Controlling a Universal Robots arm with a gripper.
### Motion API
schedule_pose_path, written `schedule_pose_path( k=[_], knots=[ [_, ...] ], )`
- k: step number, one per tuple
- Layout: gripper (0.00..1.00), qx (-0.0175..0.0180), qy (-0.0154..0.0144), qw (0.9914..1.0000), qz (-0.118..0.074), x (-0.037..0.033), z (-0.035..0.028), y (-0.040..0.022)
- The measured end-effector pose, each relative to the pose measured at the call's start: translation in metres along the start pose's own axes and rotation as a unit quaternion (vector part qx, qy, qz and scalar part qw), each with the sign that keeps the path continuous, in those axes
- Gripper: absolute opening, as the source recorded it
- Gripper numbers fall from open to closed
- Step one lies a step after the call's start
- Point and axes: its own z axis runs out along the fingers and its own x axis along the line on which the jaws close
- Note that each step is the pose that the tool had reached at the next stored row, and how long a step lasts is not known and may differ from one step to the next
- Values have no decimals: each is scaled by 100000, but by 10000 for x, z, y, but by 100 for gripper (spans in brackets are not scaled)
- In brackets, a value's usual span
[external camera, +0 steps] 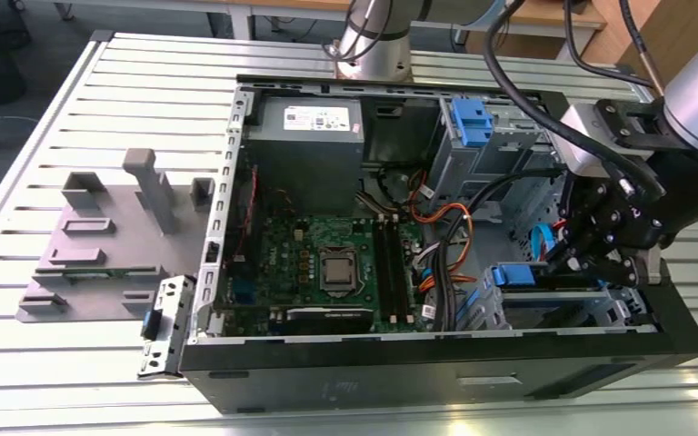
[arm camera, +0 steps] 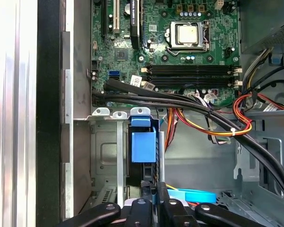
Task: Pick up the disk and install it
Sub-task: 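Insert the first disk wire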
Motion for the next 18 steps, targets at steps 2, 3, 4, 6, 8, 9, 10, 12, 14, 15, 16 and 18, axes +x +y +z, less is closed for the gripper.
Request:
schedule_pose_path(
  k=[2, 3, 4, 6, 8, 9, 10, 12, 14, 15, 16, 18],
  knots=[
    [16, -2, 19, 100000, 1, 0, 7, 0],
    [16, 0, 24, 100000, 1, 0, 7, 0],
    [16, 0, 27, 100000, 1, 0, 8, 0],
    [16, -1, 9, 100000, -1, 0, 10, -1],
    [16, -2, 9, 100000, 2, 0, 11, 0],
    [17, -3, -7, 100000, 0, 0, 12, 0],
    [17, -2, -9, 100000, 0, 0, 13, 0],
    [23, -2, -4, 100000, 0, 0, 13, -1],
    [29, -1, 3, 100000, 1, 1, 13, -1],
    [29, -1, 9, 100000, 0, 1, 13, -1],
    [29, -3, 6, 100000, 2, 0, 13, 0],
    [29, -1, 5, 100000, 3, 0, -5, 0]
  ],
)
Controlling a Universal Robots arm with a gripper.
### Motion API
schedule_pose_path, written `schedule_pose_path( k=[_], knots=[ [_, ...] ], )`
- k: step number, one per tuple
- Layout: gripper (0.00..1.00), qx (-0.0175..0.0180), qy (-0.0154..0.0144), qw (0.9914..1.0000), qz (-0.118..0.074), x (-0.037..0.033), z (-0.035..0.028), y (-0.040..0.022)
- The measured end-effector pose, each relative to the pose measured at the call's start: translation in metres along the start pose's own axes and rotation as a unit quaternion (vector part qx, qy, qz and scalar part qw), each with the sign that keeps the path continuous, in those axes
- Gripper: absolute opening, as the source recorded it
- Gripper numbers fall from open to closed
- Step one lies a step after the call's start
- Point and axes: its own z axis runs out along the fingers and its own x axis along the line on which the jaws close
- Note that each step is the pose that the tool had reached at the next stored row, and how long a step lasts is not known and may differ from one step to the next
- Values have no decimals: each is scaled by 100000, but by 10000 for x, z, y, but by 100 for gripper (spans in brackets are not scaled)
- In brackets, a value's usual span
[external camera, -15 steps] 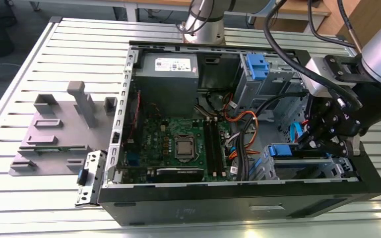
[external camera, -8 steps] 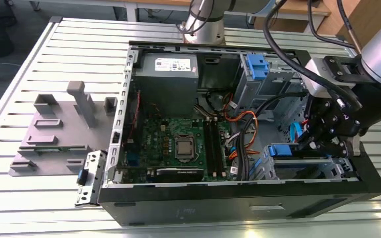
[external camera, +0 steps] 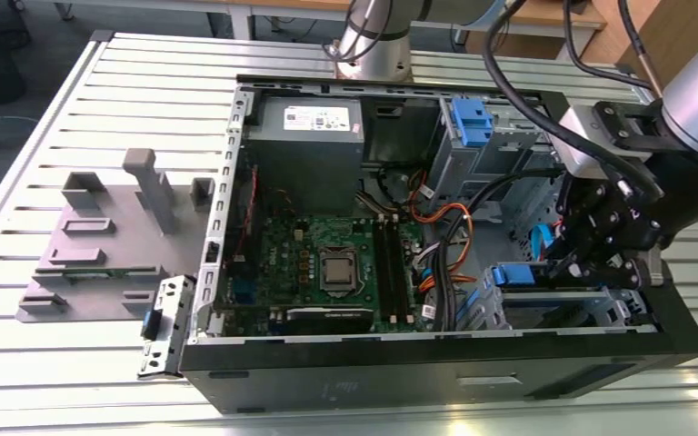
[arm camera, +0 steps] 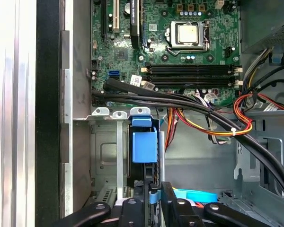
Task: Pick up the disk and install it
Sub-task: 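Insert the first disk wire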
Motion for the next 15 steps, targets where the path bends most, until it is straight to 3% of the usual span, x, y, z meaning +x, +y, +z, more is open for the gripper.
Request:
schedule_pose_path(
  k=[7, 10, 12, 15],
  knots=[
    [29, -1, 4, 100000, -1, -4, -185, 8],
    [29, 0, -21, 100000, -3, -4, -191, 8],
    [29, -7, -269, 100000, -12, -4, -193, 8],
    [29, -7, -274, 100000, -15, -4, -193, 5]
  ],
)
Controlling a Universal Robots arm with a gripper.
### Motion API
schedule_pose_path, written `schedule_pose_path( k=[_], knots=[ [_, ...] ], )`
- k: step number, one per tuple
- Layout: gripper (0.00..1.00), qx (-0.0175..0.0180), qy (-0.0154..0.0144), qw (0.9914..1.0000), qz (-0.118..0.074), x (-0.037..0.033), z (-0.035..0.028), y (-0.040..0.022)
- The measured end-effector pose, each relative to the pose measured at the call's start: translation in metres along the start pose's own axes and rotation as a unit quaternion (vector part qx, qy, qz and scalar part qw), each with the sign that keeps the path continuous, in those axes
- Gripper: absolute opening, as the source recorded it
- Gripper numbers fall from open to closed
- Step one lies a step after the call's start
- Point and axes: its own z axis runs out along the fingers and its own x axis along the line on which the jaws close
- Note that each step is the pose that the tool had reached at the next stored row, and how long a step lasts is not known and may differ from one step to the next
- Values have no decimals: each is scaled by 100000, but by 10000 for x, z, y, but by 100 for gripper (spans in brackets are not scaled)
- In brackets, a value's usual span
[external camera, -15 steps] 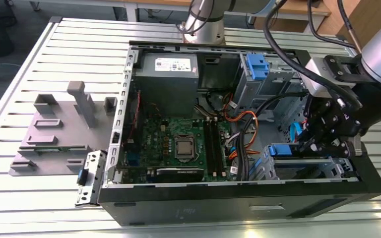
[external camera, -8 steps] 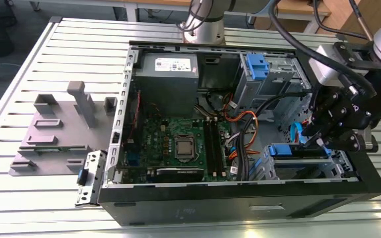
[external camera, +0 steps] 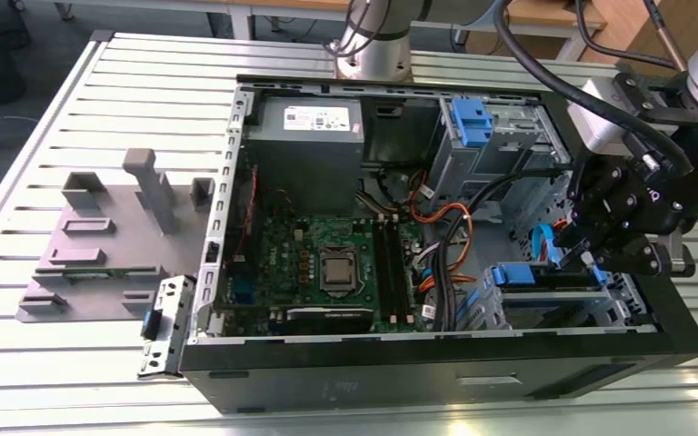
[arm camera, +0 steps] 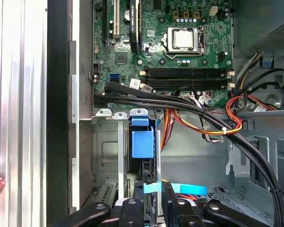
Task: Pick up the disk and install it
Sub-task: 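Insert the first disk wire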
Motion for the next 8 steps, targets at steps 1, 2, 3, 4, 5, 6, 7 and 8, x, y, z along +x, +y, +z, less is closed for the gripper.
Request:
schedule_pose_path(
  k=[1, 2, 3, 4, 5, 6, 7, 8],
  knots=[
    [29, -1, 1, 100000, 1, 0, 0, -4],
    [29, 0, 2, 100000, -1, 0, -1, -9],
    [29, -2, 1, 100000, 3, 0, -1, -14],
    [29, 0, 1, 100000, 0, -1, -1, -20],
    [29, 0, -1, 100000, 1, -1, -1, -27],
    [29, -2, -1, 100000, 0, -1, -1, -32],
    [29, 0, -2, 100000, 0, -1, -1, -36],
    [29, 0, -1, 100000, 5, -1, -1, -36]
  ],
)
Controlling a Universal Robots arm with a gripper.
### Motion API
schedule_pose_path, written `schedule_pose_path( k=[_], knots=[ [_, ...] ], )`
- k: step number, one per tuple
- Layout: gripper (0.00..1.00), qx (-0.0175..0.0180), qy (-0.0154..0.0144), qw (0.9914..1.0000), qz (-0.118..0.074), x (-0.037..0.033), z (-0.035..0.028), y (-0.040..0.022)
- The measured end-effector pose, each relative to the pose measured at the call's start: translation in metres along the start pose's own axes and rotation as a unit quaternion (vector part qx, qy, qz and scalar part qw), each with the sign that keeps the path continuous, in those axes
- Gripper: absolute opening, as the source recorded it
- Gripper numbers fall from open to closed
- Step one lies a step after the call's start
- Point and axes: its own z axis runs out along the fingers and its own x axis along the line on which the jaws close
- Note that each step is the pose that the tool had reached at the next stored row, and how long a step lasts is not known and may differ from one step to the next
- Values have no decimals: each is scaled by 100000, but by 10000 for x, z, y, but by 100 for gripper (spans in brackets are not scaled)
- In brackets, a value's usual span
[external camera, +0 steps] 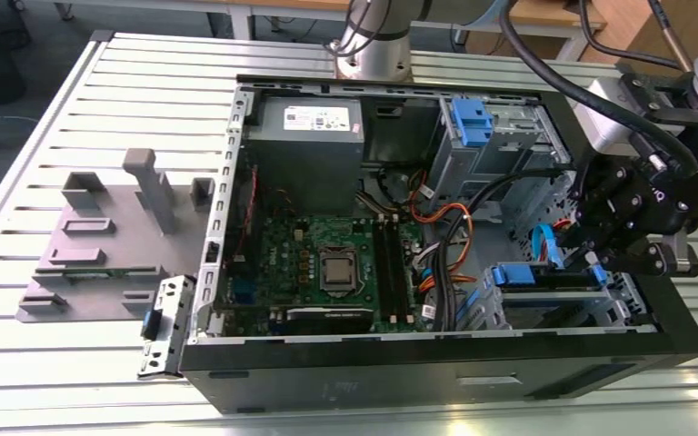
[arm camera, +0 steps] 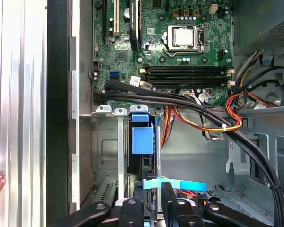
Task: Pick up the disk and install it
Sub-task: 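Insert the first disk wire, then insert the second disk wire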
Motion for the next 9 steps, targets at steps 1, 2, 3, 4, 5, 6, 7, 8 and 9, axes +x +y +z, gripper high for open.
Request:
schedule_pose_path(
  k=[1, 2, 3, 4, 5, 6, 7, 8, 9],
  knots=[
    [29, 1, 2, 100000, -1, 0, 0, -4],
    [29, 1, 0, 100000, -3, 0, 0, -8],
    [29, 0, 1, 100000, -3, 0, 0, -9],
    [29, 1, 2, 100000, 0, 0, -1, -9],
    [29, 1, 3, 100000, -4, 0, -1, -9],
    [29, 1, 3, 100000, -3, 0, -1, -9],
    [29, 1, 0, 100000, -3, 0, 0, -10],
    [29, 1, -1, 100000, -2, 0, 0, -10],
    [29, 1, 1, 100000, -3, 0, -1, -10]
  ],
)
